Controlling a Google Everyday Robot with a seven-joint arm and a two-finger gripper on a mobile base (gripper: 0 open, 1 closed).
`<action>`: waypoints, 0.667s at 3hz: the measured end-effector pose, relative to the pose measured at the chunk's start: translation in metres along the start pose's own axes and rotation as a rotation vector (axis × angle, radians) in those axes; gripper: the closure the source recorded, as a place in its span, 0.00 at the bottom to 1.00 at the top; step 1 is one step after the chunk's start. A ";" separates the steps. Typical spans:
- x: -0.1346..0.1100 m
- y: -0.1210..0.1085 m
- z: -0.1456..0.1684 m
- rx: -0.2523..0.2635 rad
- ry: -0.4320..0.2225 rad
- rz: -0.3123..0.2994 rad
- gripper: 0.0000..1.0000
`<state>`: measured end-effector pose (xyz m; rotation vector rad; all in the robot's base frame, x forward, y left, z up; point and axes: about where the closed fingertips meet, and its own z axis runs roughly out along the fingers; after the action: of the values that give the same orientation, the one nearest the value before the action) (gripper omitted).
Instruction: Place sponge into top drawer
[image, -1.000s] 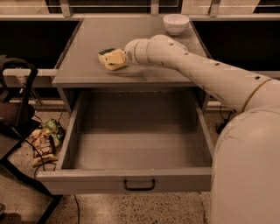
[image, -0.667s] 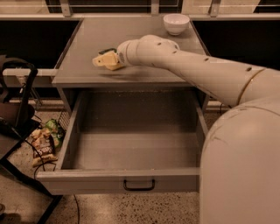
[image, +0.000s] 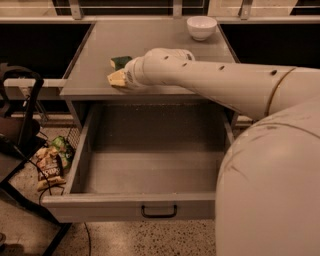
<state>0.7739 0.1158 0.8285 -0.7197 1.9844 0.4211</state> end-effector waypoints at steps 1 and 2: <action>0.000 0.000 0.000 0.000 0.000 0.000 0.81; 0.000 0.000 0.000 0.000 0.000 0.000 1.00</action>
Offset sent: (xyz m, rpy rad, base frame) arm 0.0000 0.0000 0.0000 0.0000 0.0000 0.0000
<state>0.7739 0.1159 0.8285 -0.7199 1.9844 0.4212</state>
